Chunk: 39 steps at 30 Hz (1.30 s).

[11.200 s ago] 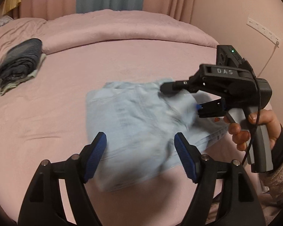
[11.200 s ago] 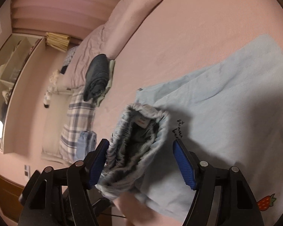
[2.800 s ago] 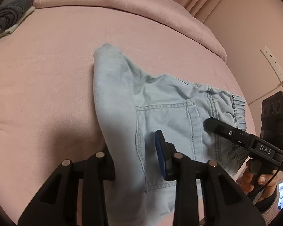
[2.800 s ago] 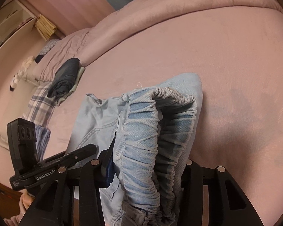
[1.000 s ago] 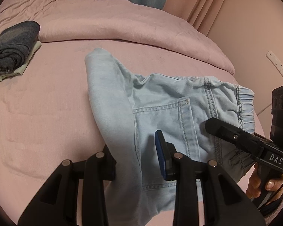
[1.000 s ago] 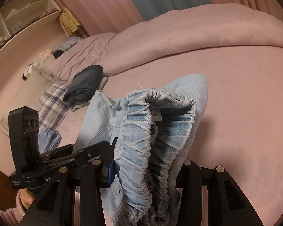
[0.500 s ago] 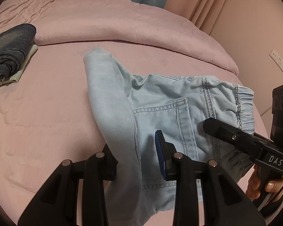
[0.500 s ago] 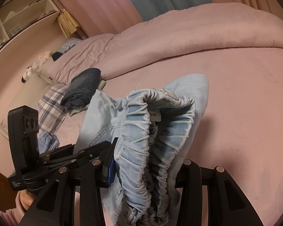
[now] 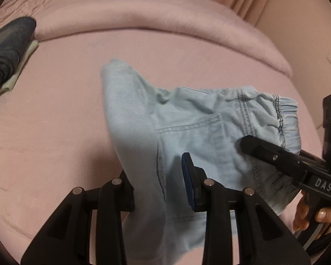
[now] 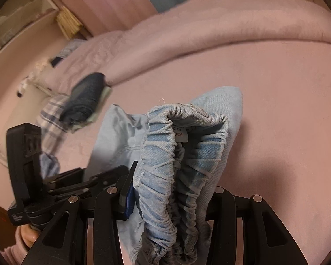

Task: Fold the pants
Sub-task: 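Lay the bundle down, open the right gripper and withdraw both tools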

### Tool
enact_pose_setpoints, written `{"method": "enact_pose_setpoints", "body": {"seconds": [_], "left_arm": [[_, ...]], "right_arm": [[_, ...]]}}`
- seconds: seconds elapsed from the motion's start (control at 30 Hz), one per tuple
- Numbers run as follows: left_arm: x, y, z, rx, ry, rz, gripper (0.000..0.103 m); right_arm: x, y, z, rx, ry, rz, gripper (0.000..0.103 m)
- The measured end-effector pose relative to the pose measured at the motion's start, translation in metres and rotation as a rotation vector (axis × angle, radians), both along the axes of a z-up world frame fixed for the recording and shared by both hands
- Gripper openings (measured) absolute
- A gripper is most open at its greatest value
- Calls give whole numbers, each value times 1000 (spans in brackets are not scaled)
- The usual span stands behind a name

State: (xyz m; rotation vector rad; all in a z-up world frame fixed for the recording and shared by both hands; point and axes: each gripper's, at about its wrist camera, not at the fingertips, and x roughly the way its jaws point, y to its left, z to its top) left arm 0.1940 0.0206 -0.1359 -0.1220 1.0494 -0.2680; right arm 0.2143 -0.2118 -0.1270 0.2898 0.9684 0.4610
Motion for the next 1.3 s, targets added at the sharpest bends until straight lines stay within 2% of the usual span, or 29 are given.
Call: {"method": "enact_pose_setpoints", "body": {"seconds": [0.07,0.1,0.13,0.17,0.2,0.27,0.33,0.37,0.43,0.47,0.5,0.6,0.7,0.77,0.93,1.03,1.3], "left_arm": [[3,3,-6,47,0,14,34],[4,4,-7,81,-2,19,42],[2,6,-8,101,-5,18,54],[0,6,-8,128,-12,23,60],[-2,6,-7,161,-26,26,68],[-7,6,-5,209,-50,20,71],[-12,8,-3,227,-56,19,78],[-14,10,-3,237,-59,26,80],[-16,11,-6,248,-53,37,94],[-17,12,-11,256,-38,44,99],[-17,13,-17,272,-18,59,103],[-12,16,-25,258,2,84,103],[-18,14,-17,276,2,103,102],[-28,11,-3,301,-41,103,102],[-59,11,38,229,-103,117,102],[-82,7,61,236,-132,122,102],[-123,-1,97,256,-169,153,102]], "right_arm": [[11,-2,-15,-51,50,-29,53],[16,-5,-23,-73,82,-56,55],[18,-9,-29,-96,107,-84,62],[18,-11,-30,-101,111,-97,68],[16,-13,-30,-109,103,-111,70],[11,-13,-23,-130,77,-118,78],[5,-11,-13,-171,42,-126,79],[-1,-10,-4,-210,5,-138,79],[-7,-10,5,-287,-50,-158,83],[-12,-9,8,-332,-72,-166,88],[-14,-8,7,-361,-72,-161,88],[-12,-10,-15,-440,-17,-140,88],[-12,-16,-21,-408,14,-162,88],[-18,-15,-10,-394,-4,-165,88],[-51,-8,25,-382,-83,-127,89],[-72,-2,41,-358,-100,-103,102],[-108,11,62,-357,-138,-69,102]]}}
